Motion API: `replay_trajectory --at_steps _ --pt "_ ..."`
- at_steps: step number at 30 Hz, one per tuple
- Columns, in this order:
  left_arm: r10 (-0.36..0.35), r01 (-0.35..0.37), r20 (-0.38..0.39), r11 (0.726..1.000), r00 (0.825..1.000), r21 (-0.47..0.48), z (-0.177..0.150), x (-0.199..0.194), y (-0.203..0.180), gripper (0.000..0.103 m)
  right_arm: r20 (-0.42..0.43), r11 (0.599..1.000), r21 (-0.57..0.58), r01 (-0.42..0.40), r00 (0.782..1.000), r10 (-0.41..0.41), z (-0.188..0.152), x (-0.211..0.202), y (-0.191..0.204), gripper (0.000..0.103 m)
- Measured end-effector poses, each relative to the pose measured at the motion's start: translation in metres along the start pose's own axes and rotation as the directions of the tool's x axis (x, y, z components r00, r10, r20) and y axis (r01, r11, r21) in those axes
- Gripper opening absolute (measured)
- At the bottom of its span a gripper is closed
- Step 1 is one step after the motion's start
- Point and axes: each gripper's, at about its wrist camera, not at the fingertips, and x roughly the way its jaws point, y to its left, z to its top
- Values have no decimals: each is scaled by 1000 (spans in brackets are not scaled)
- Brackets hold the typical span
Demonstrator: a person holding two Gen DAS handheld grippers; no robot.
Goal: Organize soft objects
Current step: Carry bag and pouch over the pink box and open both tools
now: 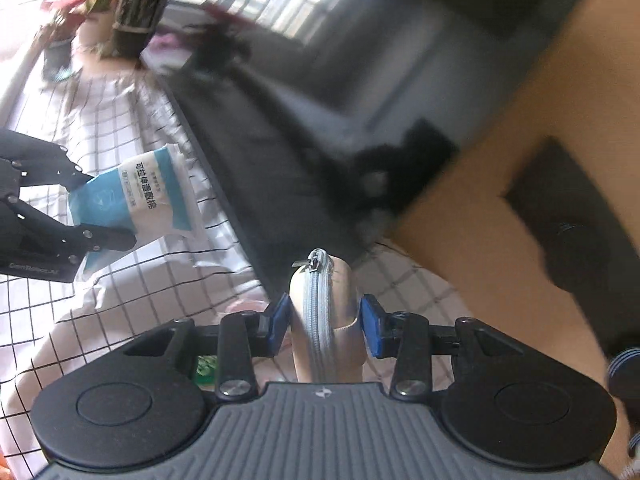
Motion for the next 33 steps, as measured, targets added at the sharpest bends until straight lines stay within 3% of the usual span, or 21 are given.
replay_trajectory --at_steps 9,15,20,24,27,31,33 --pt "-105 104 1 991 995 80 23 15 -75 56 14 983 144 110 993 -113 -68 -51 -61 38" --pt "-226 228 -25 964 974 138 36 27 -146 56 -36 952 253 175 985 -171 -134 -71 -101 38" --pt "-348 356 -79 921 934 160 40 48 -212 56 -69 904 379 196 981 -184 -189 -82 -132 38" --pt "-447 468 -163 875 879 124 30 72 -264 56 -81 830 523 194 981 -178 -234 -81 -153 38" --pt "-476 505 -211 856 854 111 16 94 -300 56 -77 763 619 186 981 -177 -265 -80 -161 37" --pt "-495 504 -177 864 851 6 1 128 -317 56 -59 694 704 151 986 -154 -300 -73 -159 28" --pt "-447 450 -161 893 880 -18 -4 145 -322 56 -63 676 719 163 983 -171 -309 -69 -155 28"
